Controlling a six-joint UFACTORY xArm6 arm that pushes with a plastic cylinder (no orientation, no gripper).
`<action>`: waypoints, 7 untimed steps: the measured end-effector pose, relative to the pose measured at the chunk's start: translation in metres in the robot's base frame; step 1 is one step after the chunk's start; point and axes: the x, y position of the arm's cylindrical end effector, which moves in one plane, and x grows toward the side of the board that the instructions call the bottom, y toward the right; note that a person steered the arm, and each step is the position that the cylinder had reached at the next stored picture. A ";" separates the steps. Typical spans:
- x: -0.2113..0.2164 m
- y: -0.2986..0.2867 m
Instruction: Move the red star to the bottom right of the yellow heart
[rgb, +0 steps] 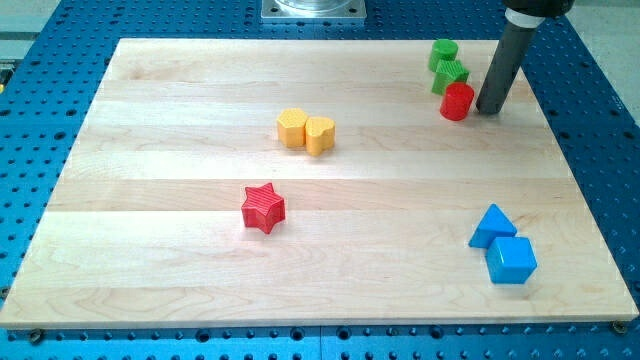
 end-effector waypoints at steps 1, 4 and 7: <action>-0.009 0.000; 0.217 -0.165; 0.225 -0.369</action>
